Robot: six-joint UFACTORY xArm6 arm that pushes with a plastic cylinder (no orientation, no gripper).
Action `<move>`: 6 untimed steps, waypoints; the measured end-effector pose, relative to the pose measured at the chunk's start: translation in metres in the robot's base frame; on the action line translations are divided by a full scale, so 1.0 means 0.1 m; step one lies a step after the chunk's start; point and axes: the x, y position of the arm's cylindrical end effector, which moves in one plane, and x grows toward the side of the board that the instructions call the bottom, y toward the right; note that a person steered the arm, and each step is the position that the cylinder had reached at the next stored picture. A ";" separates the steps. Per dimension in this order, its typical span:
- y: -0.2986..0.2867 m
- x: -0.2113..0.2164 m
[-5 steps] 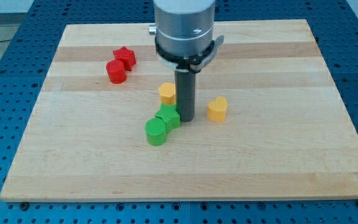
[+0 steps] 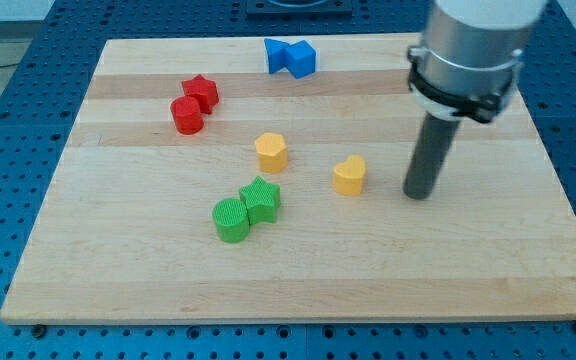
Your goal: Move the yellow heart in between the green star and yellow hexagon
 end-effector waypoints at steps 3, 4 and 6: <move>-1.31 -0.13; -1.49 -0.22; -0.89 -0.27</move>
